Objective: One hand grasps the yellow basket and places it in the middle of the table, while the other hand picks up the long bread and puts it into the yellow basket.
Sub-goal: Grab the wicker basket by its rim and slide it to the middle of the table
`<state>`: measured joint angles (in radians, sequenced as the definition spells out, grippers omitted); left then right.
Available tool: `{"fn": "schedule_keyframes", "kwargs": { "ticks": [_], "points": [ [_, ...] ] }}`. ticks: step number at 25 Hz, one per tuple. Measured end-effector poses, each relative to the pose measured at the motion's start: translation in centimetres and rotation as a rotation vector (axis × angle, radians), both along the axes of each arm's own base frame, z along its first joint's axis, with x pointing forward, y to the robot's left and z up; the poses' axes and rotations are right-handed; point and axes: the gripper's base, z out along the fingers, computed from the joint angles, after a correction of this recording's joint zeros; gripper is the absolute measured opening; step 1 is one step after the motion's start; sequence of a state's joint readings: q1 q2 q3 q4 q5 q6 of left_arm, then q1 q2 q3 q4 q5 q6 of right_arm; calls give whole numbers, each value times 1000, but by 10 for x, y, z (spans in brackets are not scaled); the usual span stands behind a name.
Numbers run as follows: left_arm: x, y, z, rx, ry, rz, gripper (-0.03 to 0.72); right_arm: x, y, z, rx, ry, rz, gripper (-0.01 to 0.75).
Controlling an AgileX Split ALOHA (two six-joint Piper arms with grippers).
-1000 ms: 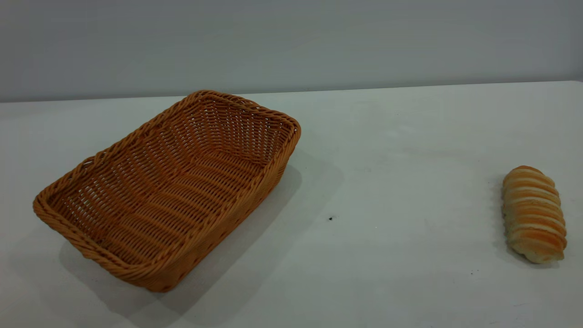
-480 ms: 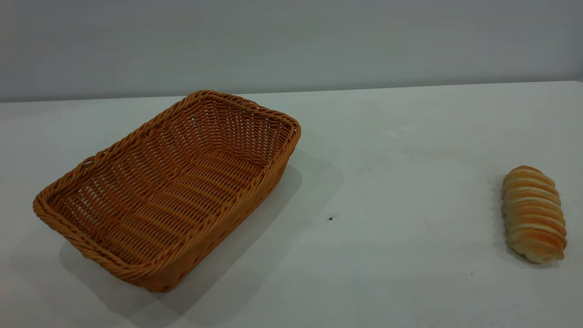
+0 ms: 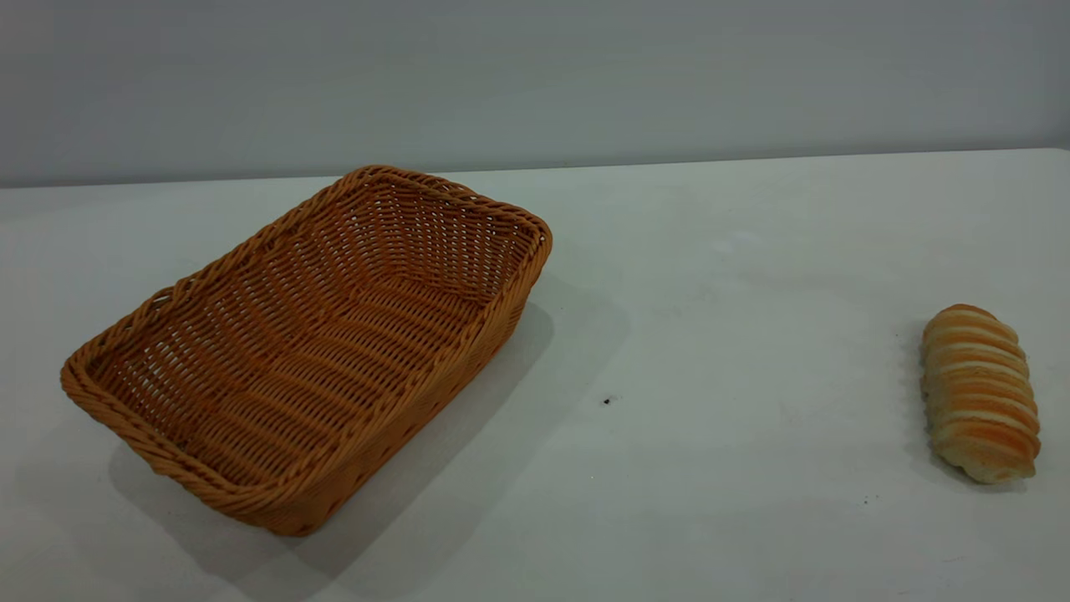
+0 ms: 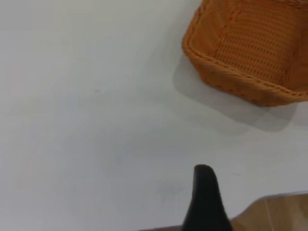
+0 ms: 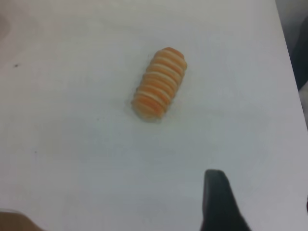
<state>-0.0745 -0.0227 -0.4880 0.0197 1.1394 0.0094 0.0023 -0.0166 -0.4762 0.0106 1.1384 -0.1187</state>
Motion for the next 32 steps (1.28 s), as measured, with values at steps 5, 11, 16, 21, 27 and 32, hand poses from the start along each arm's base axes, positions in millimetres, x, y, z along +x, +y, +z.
{"fn": "schedule_keyframes", "kwargs": {
  "ticks": [5,11,16,21,27,32],
  "points": [
    [0,1,0,0,0,-46,594,0,0,0,3,0,21,467],
    [0,1,0,0,0,-61,594,0,0,0,3,0,103,467],
    [5,0,1,-53,41,-13,594,0,-2,0,15,0,189,467],
    [28,-3,5,-92,169,43,594,11,-4,6,-1,25,164,467],
    [76,-10,13,-138,162,80,594,43,-4,30,-51,37,97,467],
    [116,-15,5,-159,224,113,594,79,0,48,-81,93,62,467]
  ]
}}
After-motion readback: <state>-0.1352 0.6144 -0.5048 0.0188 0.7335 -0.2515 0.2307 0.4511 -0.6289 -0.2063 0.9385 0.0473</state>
